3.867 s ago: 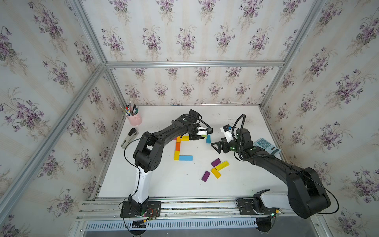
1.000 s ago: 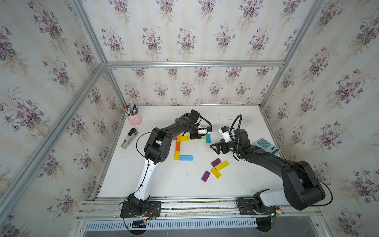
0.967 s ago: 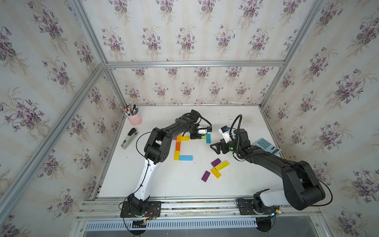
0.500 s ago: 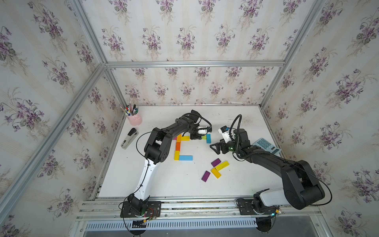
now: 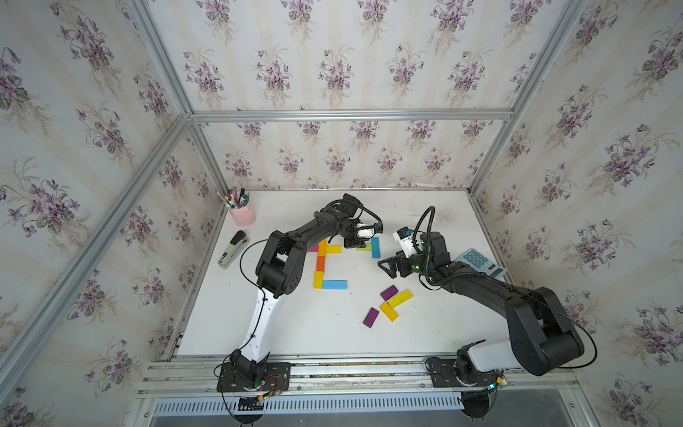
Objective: Assemble the letter t with building blocks
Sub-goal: Assemble the building block at the center of the board.
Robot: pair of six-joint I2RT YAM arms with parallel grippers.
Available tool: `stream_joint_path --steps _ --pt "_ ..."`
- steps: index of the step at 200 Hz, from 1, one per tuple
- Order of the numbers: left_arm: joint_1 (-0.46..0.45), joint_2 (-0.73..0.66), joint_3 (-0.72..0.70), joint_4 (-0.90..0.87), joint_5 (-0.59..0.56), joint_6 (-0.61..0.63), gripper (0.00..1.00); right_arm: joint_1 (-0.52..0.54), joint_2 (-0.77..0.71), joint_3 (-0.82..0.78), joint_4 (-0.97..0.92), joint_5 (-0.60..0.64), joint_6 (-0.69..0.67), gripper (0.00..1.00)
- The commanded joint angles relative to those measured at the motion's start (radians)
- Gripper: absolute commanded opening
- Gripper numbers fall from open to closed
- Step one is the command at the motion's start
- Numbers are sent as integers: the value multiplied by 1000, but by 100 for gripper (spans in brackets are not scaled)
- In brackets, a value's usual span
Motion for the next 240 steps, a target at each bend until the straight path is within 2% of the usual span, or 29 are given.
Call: stream_joint_path --steps 1,28,40,50,63,92,122,164,216,240 --pt "4 -42 -30 18 23 -33 45 2 2 7 -2 -16 -7 100" --pt "8 -79 -71 60 -10 -143 38 1 -5 8 -6 -18 -1 100" --pt "9 -89 -83 76 -27 -234 28 1 -7 7 -5 -9 4 100" --pt "9 -97 -90 84 -48 -318 24 0 -9 4 -5 -5 6 100" --pt "9 -112 -117 121 -61 -453 24 1 -6 6 -5 -11 7 100" --pt "10 -109 -107 110 -203 -816 23 1 -1 8 -8 -18 10 100" --pt "15 -67 -70 59 -179 -1057 16 2 0 10 -11 -21 10 100" --pt "15 -59 -100 86 -173 -1220 15 1 -10 7 -16 -19 11 100" --pt "15 -29 -88 44 -179 -1297 18 1 -6 10 -17 -23 13 100" --pt "15 -38 -128 74 -177 -1309 18 1 -8 10 -18 -24 12 100"
